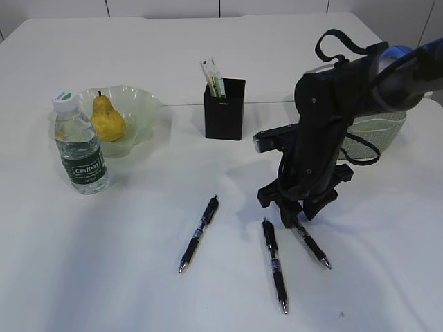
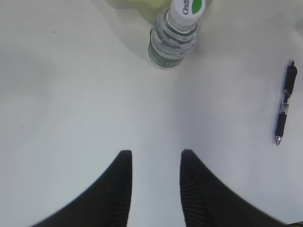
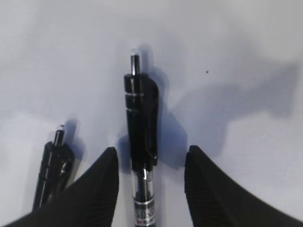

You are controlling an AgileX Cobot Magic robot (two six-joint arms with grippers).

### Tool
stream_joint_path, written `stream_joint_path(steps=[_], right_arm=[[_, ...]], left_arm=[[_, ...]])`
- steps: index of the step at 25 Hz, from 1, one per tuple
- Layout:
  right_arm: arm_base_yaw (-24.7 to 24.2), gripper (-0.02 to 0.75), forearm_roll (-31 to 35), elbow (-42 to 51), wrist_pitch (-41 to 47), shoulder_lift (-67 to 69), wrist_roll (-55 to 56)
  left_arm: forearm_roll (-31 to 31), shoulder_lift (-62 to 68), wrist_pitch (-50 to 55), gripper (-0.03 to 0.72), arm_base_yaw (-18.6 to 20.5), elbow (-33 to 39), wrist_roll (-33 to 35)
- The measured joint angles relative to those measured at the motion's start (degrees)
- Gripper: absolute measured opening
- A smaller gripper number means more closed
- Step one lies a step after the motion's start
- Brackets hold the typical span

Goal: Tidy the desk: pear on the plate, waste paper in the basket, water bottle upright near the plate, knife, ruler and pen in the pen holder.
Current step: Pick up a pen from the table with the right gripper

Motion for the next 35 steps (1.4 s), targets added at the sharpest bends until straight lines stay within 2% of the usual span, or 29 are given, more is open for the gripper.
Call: stream_joint_path(steps=[8, 20, 35], right_arm=[[0.0, 0.37, -0.4, -0.7, 0.9, 0.9, 0.8], [0.0, 0.37, -0.5, -2.2, 7.6, 1.0, 0.8], [0.0, 0.37, -0.4, -2.7, 8.3, 2.3, 0.9]], left_arm=[[0.0, 0.0, 0.1, 0.237, 0.0, 0.0, 0.0], [0.0, 0.0, 0.1, 0.237, 0.0, 0.0, 0.0], [0.0, 0.0, 0.1, 0.237, 0.0, 0.0, 0.0]])
